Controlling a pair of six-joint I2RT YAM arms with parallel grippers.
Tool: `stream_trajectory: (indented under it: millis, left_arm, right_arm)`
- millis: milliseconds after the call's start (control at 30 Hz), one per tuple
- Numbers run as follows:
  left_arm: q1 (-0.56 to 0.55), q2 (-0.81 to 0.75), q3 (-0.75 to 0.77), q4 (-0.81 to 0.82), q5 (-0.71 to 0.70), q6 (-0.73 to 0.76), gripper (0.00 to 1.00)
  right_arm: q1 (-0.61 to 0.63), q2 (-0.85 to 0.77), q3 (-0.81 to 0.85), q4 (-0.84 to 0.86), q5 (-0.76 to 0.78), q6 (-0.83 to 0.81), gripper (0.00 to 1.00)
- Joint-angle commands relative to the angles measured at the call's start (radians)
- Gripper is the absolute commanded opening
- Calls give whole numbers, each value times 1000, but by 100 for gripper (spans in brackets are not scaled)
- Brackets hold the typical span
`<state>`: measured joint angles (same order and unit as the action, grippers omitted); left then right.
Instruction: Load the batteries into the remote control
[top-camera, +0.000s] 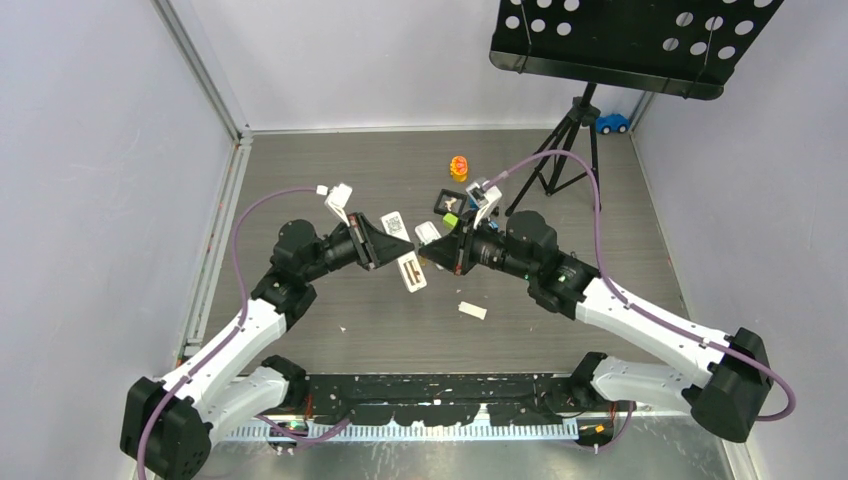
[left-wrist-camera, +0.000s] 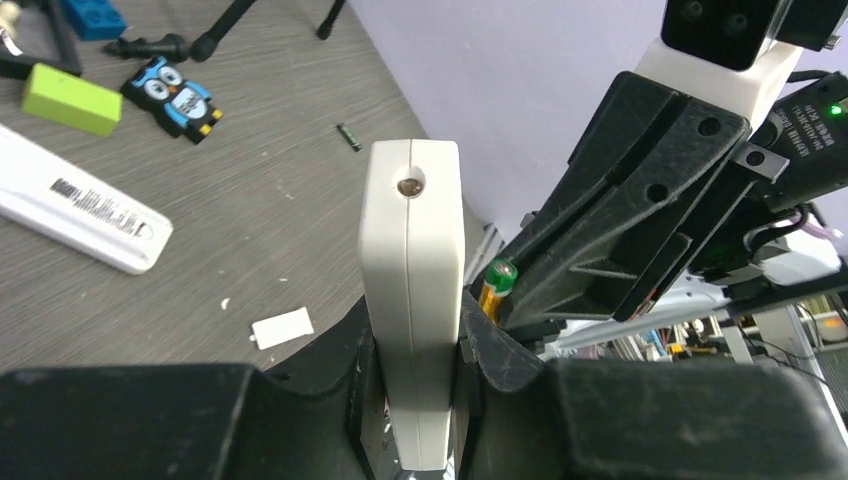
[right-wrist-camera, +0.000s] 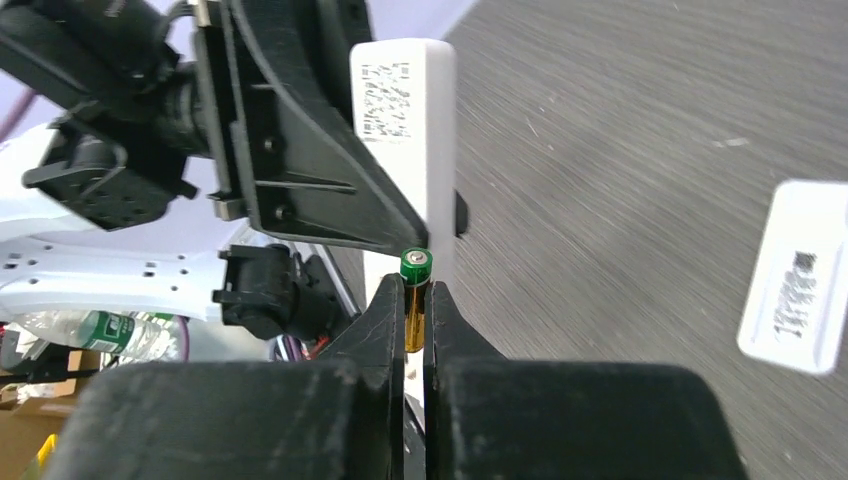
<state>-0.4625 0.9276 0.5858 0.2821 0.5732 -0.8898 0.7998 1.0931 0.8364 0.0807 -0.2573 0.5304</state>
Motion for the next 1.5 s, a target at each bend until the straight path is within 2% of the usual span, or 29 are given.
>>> stream_trajectory:
  millis: [0,133,367,500,767,1233,1467]
  left_arm:
    - [5,-10,5,164,90,-21,0]
    - [6,-25,6,155,87,-25,0]
    - [6,-6,16,165,80,-107,0]
    - [6,12,8,228,92,-155,0]
    - [7,29,8,242,105,-159,0]
    - [7,27,14,289,111,-216,0]
    - [7,15,26,293,110,-232,0]
  right_arm:
    - [87,-37,-26,205,105,1,0]
    - [150,-25,-47,246,141,-42,0]
    - [225,-17,-51,208,280,-166,0]
    - [237,-26,-63,205,323,-198,0]
    - [245,-41,-75,194,360,-218,0]
    - [253,-41,-74,145,290,-260,1]
    - [253,-33,-20,17,278,-254,12]
